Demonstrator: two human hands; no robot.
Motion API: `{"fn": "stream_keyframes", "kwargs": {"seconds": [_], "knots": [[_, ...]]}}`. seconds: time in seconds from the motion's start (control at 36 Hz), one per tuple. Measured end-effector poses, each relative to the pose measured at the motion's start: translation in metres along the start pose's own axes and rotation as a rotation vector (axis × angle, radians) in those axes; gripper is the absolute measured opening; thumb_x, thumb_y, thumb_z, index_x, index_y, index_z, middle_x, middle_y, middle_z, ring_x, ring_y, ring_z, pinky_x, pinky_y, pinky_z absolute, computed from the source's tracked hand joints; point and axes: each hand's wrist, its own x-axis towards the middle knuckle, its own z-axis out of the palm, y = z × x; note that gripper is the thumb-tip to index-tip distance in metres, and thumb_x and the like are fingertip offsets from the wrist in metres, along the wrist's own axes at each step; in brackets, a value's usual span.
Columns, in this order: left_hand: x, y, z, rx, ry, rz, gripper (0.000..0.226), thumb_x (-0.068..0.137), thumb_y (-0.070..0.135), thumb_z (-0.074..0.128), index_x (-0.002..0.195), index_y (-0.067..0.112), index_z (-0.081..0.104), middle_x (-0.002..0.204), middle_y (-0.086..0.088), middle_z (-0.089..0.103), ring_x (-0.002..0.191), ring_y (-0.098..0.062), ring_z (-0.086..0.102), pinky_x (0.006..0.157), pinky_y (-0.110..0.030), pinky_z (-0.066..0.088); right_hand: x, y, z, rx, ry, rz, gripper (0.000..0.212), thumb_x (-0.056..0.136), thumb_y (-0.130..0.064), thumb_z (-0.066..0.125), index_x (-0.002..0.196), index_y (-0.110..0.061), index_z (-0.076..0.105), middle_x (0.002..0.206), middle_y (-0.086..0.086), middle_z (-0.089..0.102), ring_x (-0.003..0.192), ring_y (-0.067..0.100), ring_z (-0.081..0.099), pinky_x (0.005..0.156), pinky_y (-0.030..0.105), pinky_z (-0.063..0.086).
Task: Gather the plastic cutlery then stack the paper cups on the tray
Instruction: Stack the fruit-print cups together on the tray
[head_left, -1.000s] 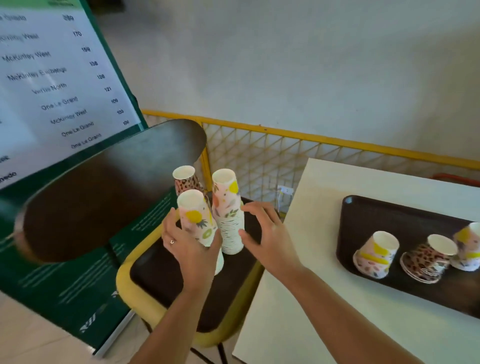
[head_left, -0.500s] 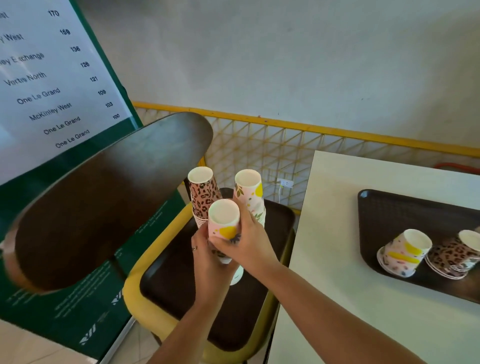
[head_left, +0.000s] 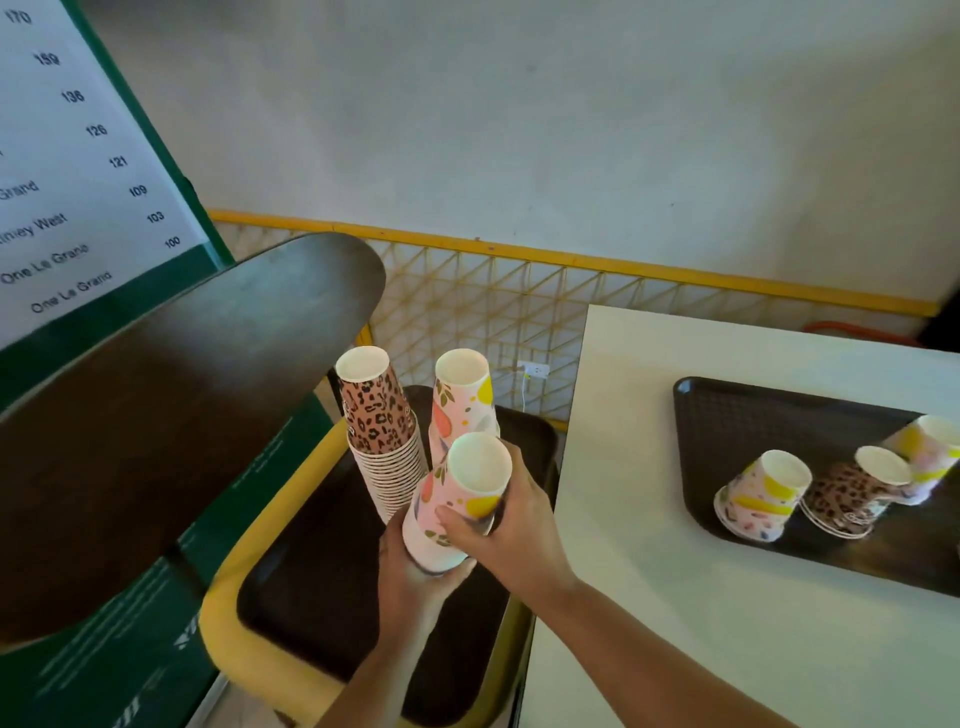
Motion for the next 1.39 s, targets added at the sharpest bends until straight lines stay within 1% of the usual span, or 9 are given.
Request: {"fn": "stream_keyframes", "kwargs": {"seconds": [0.06, 0.17, 0.28, 0.58, 0.72, 0.86, 1.11, 1.28, 1.39], "knots": [[0.001, -0.001, 0.001, -0.003, -0.012, 0.004, 0.098, 0.045, 0.029, 0.092, 0.129, 0.028, 0.040, 0.126, -0.001, 0.055, 0.119, -0.019, 0.052, 0.094, -0.032, 0.049, -0.002, 0.000, -0.001, 0.000, 0.001, 0.003, 0.072, 0.067, -0.030, 0.080, 0.123, -0.034, 0.035, 0.115, -0.023, 0.051, 0.110, -0.005, 0.052, 0.090, 0.009, 0.046], [0.003, -0.004, -0.001, 0.041, -0.022, 0.027, 0.095, 0.043, 0.042, 0.086, 0.125, 0.036, 0.039, 0.122, 0.002, 0.056, 0.114, -0.015, 0.055, 0.088, -0.024, 0.049, -0.004, -0.001, -0.003, 0.018, 0.007, 0.000, 0.072, 0.068, -0.028, 0.080, 0.127, -0.027, 0.038, 0.119, -0.014, 0.055, 0.111, 0.000, 0.054, 0.092, 0.013, 0.047], [0.002, -0.006, -0.004, 0.078, -0.008, 0.017, 0.092, 0.049, 0.017, 0.092, 0.125, 0.029, 0.042, 0.120, 0.000, 0.059, 0.112, -0.019, 0.056, 0.088, -0.033, 0.052, -0.007, -0.001, -0.003, 0.020, 0.003, 0.005, 0.071, 0.068, -0.027, 0.080, 0.124, -0.032, 0.036, 0.118, -0.017, 0.054, 0.111, -0.001, 0.053, 0.091, 0.012, 0.047], [-0.023, 0.036, 0.012, 0.039, 0.032, 0.128, 0.094, 0.042, 0.054, 0.083, 0.124, 0.027, 0.045, 0.118, 0.006, 0.056, 0.111, -0.017, 0.055, 0.084, -0.041, 0.056, -0.020, -0.027, -0.051, 0.169, 0.120, -0.077, 0.062, 0.061, -0.045, 0.071, 0.115, -0.040, 0.041, 0.110, -0.015, 0.060, 0.102, -0.003, 0.058, 0.075, 0.007, 0.048], [-0.034, 0.059, 0.054, -0.035, -0.056, 0.110, 0.086, 0.040, 0.036, 0.088, 0.117, 0.028, 0.047, 0.111, 0.000, 0.061, 0.103, -0.022, 0.060, 0.081, -0.046, 0.055, -0.025, -0.029, -0.089, 0.182, 0.205, -0.114, 0.057, 0.059, -0.043, 0.071, 0.110, -0.037, 0.045, 0.103, -0.011, 0.061, 0.093, -0.003, 0.060, 0.070, 0.008, 0.047], [-0.055, 0.095, 0.097, -0.112, -0.145, 0.055, 0.072, 0.042, 0.012, 0.091, 0.100, 0.028, 0.049, 0.091, 0.004, 0.068, 0.080, 0.000, 0.065, 0.062, -0.011, 0.048, -0.030, -0.015, -0.131, 0.196, 0.228, -0.100, 0.062, 0.058, -0.042, 0.072, 0.114, -0.029, 0.048, 0.105, -0.007, 0.064, 0.097, 0.005, 0.063, 0.076, 0.017, 0.052], [-0.089, 0.136, 0.182, -0.100, -0.290, 0.054, 0.085, 0.047, 0.025, 0.092, 0.110, 0.047, 0.040, 0.104, 0.029, 0.057, 0.096, 0.009, 0.056, 0.068, -0.001, 0.045, -0.040, 0.005, -0.222, 0.074, 0.290, -0.100, 0.054, 0.060, -0.048, 0.070, 0.108, -0.037, 0.046, 0.101, -0.013, 0.064, 0.095, 0.002, 0.062, 0.073, 0.011, 0.050], [-0.106, 0.158, 0.234, -0.133, -0.347, -0.003, 0.080, 0.035, 0.045, 0.081, 0.105, 0.047, 0.045, 0.103, 0.025, 0.062, 0.093, 0.012, 0.057, 0.075, -0.015, 0.049, -0.044, 0.019, -0.287, -0.012, 0.252, -0.054, 0.047, 0.067, -0.033, 0.079, 0.098, -0.043, 0.045, 0.095, -0.020, 0.062, 0.090, -0.009, 0.060, 0.067, 0.005, 0.046], [-0.113, 0.169, 0.259, -0.157, -0.375, -0.025, 0.087, 0.035, 0.042, 0.082, 0.116, 0.038, 0.049, 0.107, 0.015, 0.066, 0.100, -0.006, 0.062, 0.083, -0.039, 0.056, -0.044, 0.025, -0.324, -0.054, 0.188, -0.018, 0.045, 0.070, -0.033, 0.076, 0.095, -0.046, 0.041, 0.093, -0.026, 0.059, 0.085, -0.020, 0.056, 0.063, -0.001, 0.043]]}}
